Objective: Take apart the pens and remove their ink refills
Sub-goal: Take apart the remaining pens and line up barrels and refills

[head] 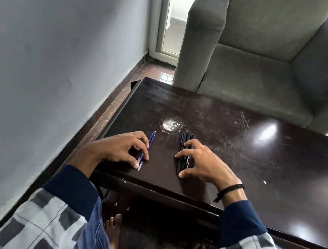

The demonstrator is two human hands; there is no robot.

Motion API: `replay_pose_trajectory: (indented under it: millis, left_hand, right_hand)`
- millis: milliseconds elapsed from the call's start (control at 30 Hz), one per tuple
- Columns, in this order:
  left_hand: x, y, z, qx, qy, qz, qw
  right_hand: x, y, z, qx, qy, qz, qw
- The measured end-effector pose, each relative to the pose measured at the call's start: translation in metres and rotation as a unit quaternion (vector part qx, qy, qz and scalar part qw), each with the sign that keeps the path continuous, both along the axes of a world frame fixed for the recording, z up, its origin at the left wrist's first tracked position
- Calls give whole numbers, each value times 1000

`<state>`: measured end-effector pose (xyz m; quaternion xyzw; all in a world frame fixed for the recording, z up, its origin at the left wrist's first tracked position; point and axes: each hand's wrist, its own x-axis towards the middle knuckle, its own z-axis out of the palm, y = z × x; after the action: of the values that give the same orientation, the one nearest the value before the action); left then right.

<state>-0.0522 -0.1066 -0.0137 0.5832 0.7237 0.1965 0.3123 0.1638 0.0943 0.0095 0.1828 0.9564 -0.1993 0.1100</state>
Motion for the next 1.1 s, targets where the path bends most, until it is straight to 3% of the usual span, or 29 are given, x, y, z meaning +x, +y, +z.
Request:
replay_pose_trajectory:
  millis: [433,1100]
  left_hand:
    - [0,7,-5,8,-19,9,1000]
    - [0,10,-8,6,-1,20,1000]
  right_hand:
    - [4,9,4,18,-14,-38,999]
    - [3,9,6,26,-23,-17,999]
